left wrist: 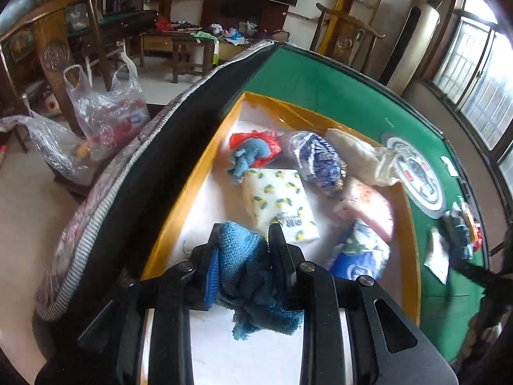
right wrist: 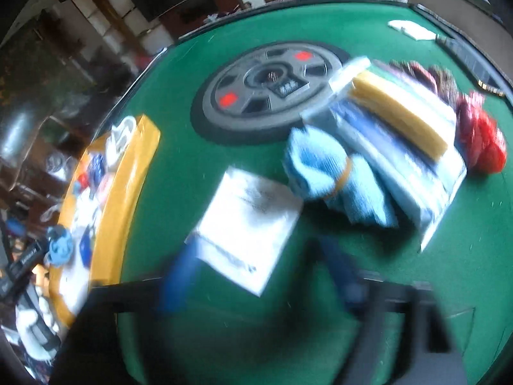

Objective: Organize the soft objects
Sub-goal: 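Drop the blue towel in the box with the left tool while the right tool reaches the white packet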

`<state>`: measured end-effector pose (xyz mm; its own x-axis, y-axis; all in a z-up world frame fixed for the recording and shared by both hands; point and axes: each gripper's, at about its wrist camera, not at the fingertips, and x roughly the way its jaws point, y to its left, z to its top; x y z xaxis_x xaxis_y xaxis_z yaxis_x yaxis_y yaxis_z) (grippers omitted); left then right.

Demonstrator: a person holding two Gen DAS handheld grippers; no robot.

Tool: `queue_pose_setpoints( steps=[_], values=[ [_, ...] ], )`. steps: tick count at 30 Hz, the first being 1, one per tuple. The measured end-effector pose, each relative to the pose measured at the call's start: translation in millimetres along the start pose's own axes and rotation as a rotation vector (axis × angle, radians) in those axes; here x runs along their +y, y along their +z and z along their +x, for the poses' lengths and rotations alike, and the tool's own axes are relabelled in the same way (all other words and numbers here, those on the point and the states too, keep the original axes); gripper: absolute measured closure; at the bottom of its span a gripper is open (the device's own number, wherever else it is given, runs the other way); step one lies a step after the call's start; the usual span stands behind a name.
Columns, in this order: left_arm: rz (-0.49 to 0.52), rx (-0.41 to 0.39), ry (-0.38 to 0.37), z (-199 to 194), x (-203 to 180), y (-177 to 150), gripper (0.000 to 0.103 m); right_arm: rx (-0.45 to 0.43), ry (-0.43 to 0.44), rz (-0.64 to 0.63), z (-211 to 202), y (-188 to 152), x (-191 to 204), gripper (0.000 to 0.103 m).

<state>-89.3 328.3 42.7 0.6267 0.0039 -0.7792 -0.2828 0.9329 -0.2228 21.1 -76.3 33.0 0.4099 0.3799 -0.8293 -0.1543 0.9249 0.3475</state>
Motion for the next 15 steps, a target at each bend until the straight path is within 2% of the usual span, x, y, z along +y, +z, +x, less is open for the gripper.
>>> queue_pose_setpoints(
  steps=[2,3,5,9,11,12,15],
  values=[
    [0.016,-0.002,0.037,7.9,-0.2,2.1,0.063,0.001,-0.014,0.000,4.8,5.8,8.3,0.020],
    [0.017,0.002,0.042,11.2,0.8,3.2,0.055,0.011,-0.023,0.008,9.2,8.6,12.0,0.020],
    [0.005,0.010,0.029,14.4,3.7,5.9,0.046,0.033,-0.051,0.002,20.1,11.6,18.5,0.019],
    [-0.034,-0.012,-0.035,4.3,8.3,6.7,0.045,0.019,-0.207,-0.104,33.7,8.0,44.5,0.019],
    [-0.053,-0.032,-0.067,-5.9,10.0,5.6,0.045,0.004,-0.262,-0.180,37.3,1.9,56.5,0.028],
    [-0.059,-0.042,-0.084,-11.6,9.8,4.2,0.045,-0.003,-0.249,-0.194,35.7,0.2,58.1,0.030],
    [-0.067,-0.076,-0.126,-29.2,8.6,0.5,0.045,-0.014,-0.187,-0.206,24.5,-3.3,56.1,0.044]
  ],
)
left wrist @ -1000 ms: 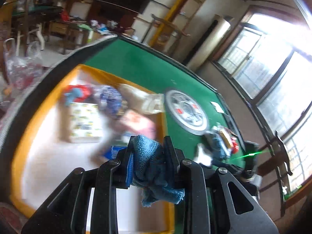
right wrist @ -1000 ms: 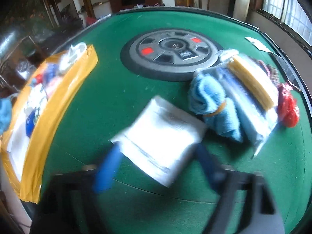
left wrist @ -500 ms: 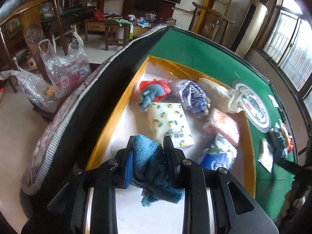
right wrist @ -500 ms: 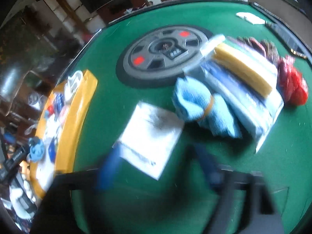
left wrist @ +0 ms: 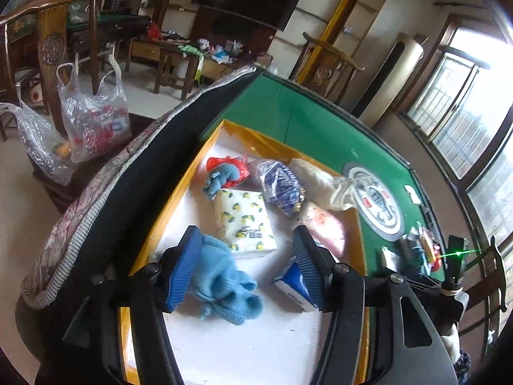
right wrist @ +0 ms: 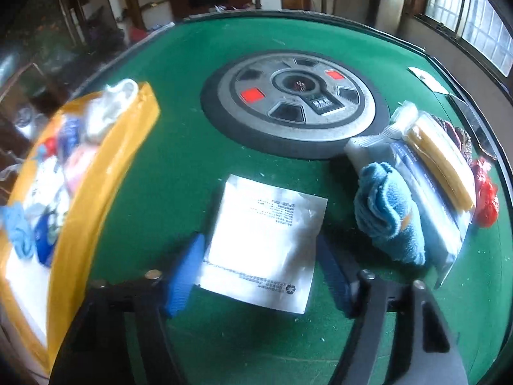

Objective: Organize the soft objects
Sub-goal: 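Drop the blue towel in the box with the left tool while the right tool reaches the white packet, then grasp the white paper packet with the right tool and drop it in the yellow box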

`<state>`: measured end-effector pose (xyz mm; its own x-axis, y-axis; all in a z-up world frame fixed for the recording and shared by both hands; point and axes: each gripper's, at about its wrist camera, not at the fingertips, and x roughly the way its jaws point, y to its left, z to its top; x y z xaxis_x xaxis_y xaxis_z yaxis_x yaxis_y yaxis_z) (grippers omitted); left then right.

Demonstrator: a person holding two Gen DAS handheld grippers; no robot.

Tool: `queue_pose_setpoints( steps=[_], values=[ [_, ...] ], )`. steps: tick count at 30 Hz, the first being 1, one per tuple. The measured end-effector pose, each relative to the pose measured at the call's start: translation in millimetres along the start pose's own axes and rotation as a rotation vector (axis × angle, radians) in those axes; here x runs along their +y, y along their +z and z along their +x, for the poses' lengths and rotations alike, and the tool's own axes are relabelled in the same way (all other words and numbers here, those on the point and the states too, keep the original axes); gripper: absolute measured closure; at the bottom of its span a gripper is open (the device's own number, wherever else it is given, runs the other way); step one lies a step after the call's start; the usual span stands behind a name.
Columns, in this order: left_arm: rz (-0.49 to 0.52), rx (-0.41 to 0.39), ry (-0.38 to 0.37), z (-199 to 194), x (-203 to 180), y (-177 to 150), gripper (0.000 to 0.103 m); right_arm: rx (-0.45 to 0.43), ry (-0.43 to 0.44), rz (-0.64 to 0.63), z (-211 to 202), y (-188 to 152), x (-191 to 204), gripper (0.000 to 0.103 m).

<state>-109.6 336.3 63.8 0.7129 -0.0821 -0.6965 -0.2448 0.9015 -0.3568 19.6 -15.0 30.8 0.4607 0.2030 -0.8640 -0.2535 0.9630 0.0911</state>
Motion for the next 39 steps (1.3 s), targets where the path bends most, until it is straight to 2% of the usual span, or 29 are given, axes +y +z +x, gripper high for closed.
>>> queue_pose_setpoints(
  steps=[2,4,9,10,12,13,14,18,20,21,23,24,26,30,31,33,34,35,37,39],
  values=[
    [0.000,-0.025,-0.025,-10.9,-0.5,-1.6,0.045,-0.007,0.044,-0.001,-7.6,-2.8,-2.8,0.070],
    [-0.008,-0.047,-0.046,-21.4,-0.3,-3.1,0.045,0.011,0.081,0.007,-10.6,-2.2,-3.0,0.102],
    [-0.038,-0.075,-0.065,-34.2,4.6,-5.5,0.045,0.003,0.096,0.038,-7.1,-2.7,-14.0,0.101],
    [-0.043,-0.078,-0.065,-36.1,5.9,-6.8,0.045,-0.014,0.096,0.052,-9.1,-2.6,-18.5,0.098],
    [-0.052,-0.083,-0.071,-40.4,7.5,-8.9,0.045,-0.019,0.077,0.075,-11.2,-3.4,-25.9,0.069],
    [-0.054,-0.085,-0.071,-42.3,7.8,-10.3,0.045,-0.018,0.065,0.102,-7.7,-2.9,-31.6,0.032],
    [-0.058,-0.089,-0.074,-44.7,8.2,-11.4,0.044,-0.024,0.056,0.125,-5.5,-3.1,-35.2,0.015],
    [-0.072,-0.095,-0.090,-47.2,9.4,-15.3,0.044,0.005,0.061,0.112,4.9,0.7,-27.0,0.015],
    [-0.078,-0.088,-0.097,-45.5,8.6,-16.5,0.044,0.015,0.012,0.044,13.8,3.3,-9.5,0.011],
    [-0.079,-0.084,-0.100,-44.3,7.9,-17.4,0.044,0.018,-0.042,-0.018,20.0,3.4,2.1,0.011],
    [-0.080,-0.079,-0.103,-43.5,6.8,-19.7,0.044,-0.006,-0.039,-0.052,18.7,2.8,8.5,0.011],
    [-0.079,-0.076,-0.107,-42.8,5.9,-20.8,0.044,0.001,-0.032,-0.060,17.6,3.9,8.5,0.013],
    [-0.082,-0.072,-0.113,-42.9,5.8,-23.6,0.044,0.011,-0.009,-0.082,9.2,3.9,5.5,0.041],
    [-0.095,-0.068,-0.117,-43.3,8.8,-27.8,0.044,0.039,0.086,-0.034,-1.2,-2.4,-15.6,0.045],
    [-0.100,-0.068,-0.119,-43.4,9.6,-28.3,0.044,0.037,0.125,-0.006,-6.0,-5.7,-20.4,0.052],
    [-0.104,-0.069,-0.116,-43.4,9.9,-28.8,0.044,0.044,0.204,0.049,-13.2,-9.9,-31.5,0.056],
    [-0.103,-0.069,-0.118,-43.6,9.1,-29.3,0.044,0.040,0.259,0.079,-16.3,-11.2,-38.0,0.067],
    [-0.102,-0.067,-0.123,-43.9,7.8,-29.9,0.044,0.042,0.292,0.104,-20.5,-13.0,-43.4,0.071],
    [-0.095,-0.063,-0.131,-44.3,4.2,-30.5,0.044,0.035,0.324,0.132,-25.4,-13.7,-51.8,0.078],
    [-0.088,-0.061,-0.134,-45.1,0.4,-31.2,0.044,0.009,0.304,0.138,-37.1,-18.2,-56.2,0.082]
  ],
)
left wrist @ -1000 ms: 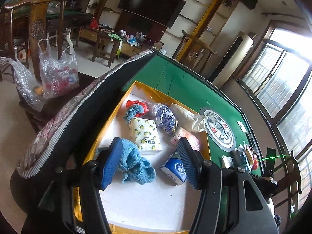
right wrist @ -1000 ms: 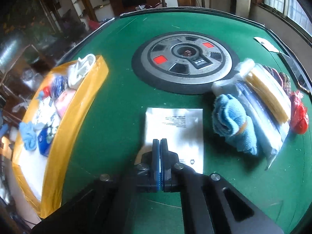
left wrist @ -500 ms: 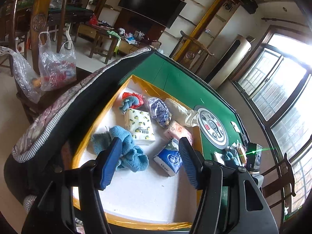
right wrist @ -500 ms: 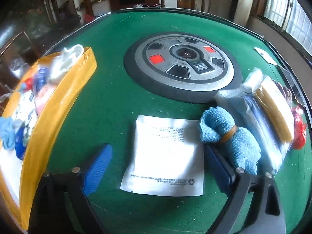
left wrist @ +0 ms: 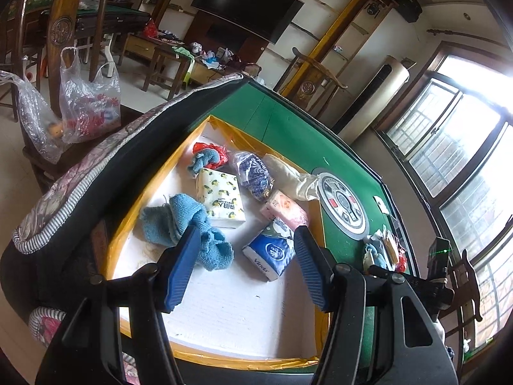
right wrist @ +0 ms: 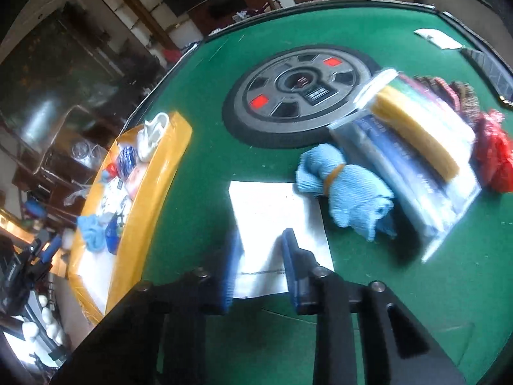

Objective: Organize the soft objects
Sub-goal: 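Grasp the white paper packet with the right tool and drop it in the yellow box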

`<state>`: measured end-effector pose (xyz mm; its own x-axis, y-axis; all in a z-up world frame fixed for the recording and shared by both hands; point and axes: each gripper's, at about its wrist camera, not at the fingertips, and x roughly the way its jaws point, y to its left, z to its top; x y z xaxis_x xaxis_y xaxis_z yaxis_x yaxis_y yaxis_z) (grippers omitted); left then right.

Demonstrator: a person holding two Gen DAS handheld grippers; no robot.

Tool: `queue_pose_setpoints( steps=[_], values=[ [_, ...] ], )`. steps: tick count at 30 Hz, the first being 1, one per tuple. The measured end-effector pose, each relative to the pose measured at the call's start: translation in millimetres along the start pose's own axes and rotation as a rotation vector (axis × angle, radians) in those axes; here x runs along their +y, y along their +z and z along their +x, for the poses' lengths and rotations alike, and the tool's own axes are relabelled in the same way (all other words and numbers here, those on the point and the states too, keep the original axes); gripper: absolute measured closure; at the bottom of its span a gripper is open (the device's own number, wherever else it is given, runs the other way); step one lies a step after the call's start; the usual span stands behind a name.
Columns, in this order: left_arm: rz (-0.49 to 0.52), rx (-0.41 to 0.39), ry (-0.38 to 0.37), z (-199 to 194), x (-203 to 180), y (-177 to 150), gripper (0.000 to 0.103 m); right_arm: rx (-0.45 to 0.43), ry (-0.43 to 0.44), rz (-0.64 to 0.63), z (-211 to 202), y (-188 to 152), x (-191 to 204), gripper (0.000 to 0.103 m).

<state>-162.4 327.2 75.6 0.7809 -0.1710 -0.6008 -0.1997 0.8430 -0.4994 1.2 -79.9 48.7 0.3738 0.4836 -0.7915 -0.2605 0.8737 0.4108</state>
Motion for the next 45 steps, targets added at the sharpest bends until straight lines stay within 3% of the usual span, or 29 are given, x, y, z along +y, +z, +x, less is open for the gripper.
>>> queue_pose_setpoints(
  steps=[5,11,16,20,25,31,38,42,45],
  values=[
    [0.005,0.001,0.003,-1.3,-3.9,-1.9,0.044,-0.071,-0.016,0.007,-25.2,-1.4,-9.7,0.090],
    [0.017,0.011,-0.002,-1.5,-10.4,-7.0,0.044,-0.156,0.088,0.010,-68.8,-1.6,-10.0,0.092],
    [0.031,0.030,-0.027,5.2,-21.6,-11.4,0.044,-0.180,0.182,-0.037,-92.5,-3.1,14.1,0.092],
    [0.035,0.043,-0.029,8.7,-23.9,-14.8,0.044,-0.166,0.239,-0.111,-88.5,0.4,50.2,0.092],
    [0.013,0.035,0.022,4.2,-8.6,-15.9,0.044,-0.102,0.319,-0.224,-57.4,4.1,113.1,0.092],
    [-0.049,0.029,0.081,-3.0,24.3,-15.4,0.044,0.028,0.344,-0.384,6.6,-8.8,193.1,0.092],
    [-0.093,0.009,0.093,-10.2,48.7,-12.4,0.044,0.207,0.287,-0.533,88.8,-54.8,246.5,0.090],
    [-0.104,0.004,0.090,-11.0,56.1,-10.9,0.044,0.225,0.253,-0.580,107.0,-64.6,260.4,0.084],
    [-0.110,0.001,0.083,-11.2,59.5,-10.9,0.044,0.233,0.168,-0.586,127.8,-61.5,259.7,0.084]
  ],
)
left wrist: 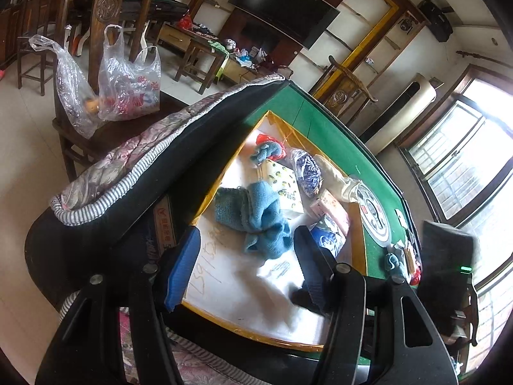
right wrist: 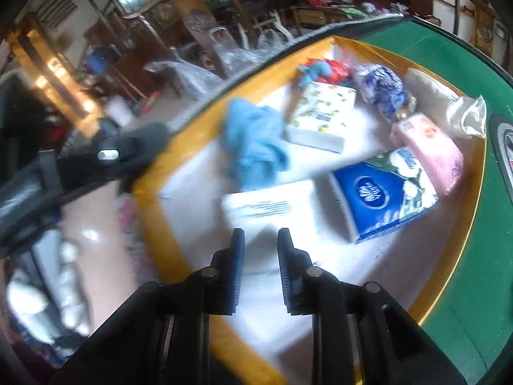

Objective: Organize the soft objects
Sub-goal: 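Grasp the white paper packet with the right tool and drop it in the yellow box, then grasp the banded light blue towel with the left tool while the right tool reaches the sponge pack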

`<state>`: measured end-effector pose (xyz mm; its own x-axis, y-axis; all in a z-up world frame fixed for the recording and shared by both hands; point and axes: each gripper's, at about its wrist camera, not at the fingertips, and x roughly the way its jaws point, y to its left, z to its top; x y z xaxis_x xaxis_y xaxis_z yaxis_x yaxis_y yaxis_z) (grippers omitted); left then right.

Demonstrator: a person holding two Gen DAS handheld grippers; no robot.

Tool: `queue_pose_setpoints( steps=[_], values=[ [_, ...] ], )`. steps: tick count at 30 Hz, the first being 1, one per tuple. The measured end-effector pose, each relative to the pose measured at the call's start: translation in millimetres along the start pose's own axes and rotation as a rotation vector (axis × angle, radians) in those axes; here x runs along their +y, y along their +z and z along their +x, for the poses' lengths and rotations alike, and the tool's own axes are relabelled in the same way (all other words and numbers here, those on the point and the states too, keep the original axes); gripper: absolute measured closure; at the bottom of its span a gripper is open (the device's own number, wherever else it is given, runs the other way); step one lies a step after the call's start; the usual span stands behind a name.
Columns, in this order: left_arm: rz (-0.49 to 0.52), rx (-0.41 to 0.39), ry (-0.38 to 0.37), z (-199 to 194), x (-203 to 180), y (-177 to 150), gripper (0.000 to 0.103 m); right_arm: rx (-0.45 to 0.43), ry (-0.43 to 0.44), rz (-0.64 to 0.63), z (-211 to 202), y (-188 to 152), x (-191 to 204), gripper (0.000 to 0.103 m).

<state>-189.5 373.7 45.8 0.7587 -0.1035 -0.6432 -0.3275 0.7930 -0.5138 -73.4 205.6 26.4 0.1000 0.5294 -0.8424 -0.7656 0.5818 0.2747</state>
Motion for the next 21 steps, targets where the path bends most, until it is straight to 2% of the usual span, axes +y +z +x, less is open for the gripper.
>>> queue_pose_setpoints(
  steps=[2,4,6,7,8,10,13,17,21],
  values=[
    [-0.002,-0.004,-0.007,-1.3,0.0,-0.3,0.044,-0.019,-0.044,0.017,2.7,4.1,-11.7,0.083],
    [0.002,-0.007,-0.017,-4.2,-0.4,-0.7,0.044,-0.033,-0.009,0.086,-6.6,5.9,-27.9,0.081],
    [0.013,-0.009,-0.030,-6.6,-4.7,-1.5,0.044,-0.078,0.070,0.144,-26.6,0.5,-42.3,0.072],
    [0.023,-0.009,-0.036,-7.7,-7.2,-1.3,0.044,-0.107,0.079,0.151,-39.2,-4.5,-48.0,0.065],
    [0.036,-0.009,-0.043,-8.1,-10.9,-1.0,0.044,-0.146,0.065,0.156,-54.6,-11.4,-55.6,0.056],
    [0.055,-0.007,-0.061,-8.3,-19.1,-0.8,0.044,-0.209,0.019,0.178,-81.4,-28.9,-73.6,0.050],
    [0.096,0.005,-0.084,-5.6,-35.5,-3.1,0.044,-0.280,-0.046,0.266,-120.0,-58.8,-117.2,0.050],
    [0.174,0.047,-0.139,4.0,-68.9,-14.2,0.043,-0.351,-0.185,0.496,-167.7,-104.4,-213.0,0.050],
    [0.241,0.108,-0.185,20.3,-104.0,-29.5,0.043,-0.396,-0.210,0.647,-187.0,-125.2,-269.4,0.050]
  ],
)
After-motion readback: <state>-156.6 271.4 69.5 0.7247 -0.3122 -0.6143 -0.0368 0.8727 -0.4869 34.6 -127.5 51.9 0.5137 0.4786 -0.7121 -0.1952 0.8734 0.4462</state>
